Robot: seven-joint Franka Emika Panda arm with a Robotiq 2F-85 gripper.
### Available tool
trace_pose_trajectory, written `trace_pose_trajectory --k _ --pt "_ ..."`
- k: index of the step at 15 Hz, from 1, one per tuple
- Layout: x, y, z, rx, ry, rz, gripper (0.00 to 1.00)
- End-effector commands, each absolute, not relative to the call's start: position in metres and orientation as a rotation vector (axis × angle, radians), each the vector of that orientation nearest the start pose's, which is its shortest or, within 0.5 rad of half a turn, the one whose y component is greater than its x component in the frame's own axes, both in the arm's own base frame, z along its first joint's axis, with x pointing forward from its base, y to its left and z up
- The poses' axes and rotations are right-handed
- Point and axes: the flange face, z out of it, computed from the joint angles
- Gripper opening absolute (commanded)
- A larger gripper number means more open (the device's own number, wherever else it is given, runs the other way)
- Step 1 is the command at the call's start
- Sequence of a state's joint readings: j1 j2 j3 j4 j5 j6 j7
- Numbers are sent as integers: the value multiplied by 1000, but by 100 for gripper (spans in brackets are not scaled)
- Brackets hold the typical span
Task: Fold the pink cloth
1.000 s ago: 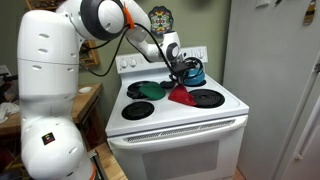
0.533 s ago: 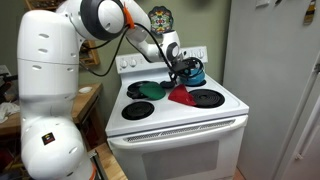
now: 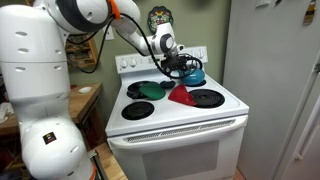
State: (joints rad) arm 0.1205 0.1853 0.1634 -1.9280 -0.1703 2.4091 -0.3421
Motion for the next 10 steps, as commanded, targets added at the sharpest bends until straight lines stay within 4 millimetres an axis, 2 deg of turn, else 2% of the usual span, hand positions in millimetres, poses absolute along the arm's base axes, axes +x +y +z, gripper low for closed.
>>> trace_pose_trajectory --k 1,5,6,10 --pt "559 163 444 -3150 -872 -388 100" --pt "531 154 452 -3241 -608 -202 100" --pt "551 161 452 -3191 -709 -252 100" --pt "549 161 455 -3194 -699 -251 100"
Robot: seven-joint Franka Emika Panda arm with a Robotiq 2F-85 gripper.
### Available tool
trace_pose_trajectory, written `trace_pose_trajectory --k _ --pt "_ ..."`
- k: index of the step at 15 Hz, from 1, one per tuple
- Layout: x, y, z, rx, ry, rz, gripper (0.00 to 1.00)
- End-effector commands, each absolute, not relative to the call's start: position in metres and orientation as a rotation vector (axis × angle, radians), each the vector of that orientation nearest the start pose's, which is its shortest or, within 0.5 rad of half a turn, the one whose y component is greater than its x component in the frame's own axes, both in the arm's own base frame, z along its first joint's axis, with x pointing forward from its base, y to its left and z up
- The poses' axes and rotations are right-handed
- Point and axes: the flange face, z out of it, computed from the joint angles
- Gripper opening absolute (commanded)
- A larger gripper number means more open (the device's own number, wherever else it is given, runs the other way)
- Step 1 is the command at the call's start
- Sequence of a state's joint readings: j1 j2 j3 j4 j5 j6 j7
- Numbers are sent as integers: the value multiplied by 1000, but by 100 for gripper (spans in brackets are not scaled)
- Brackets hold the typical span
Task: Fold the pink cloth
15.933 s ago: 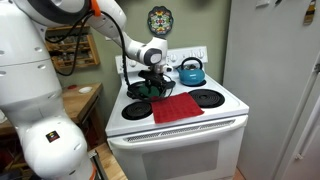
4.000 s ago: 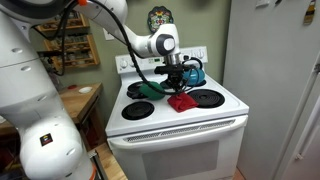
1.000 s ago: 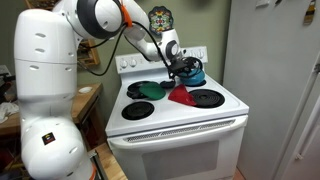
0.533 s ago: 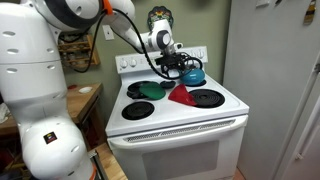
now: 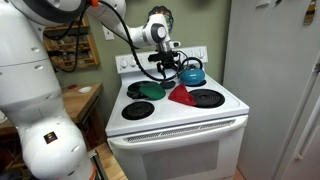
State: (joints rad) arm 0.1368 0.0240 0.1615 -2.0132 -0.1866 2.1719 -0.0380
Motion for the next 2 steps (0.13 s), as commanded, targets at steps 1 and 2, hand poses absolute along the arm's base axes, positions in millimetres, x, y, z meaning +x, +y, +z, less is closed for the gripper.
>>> trace_pose_trajectory --k 1,2 --pt "549 161 454 -3194 -700 -249 100" --pt "549 161 453 -3194 -700 -247 100"
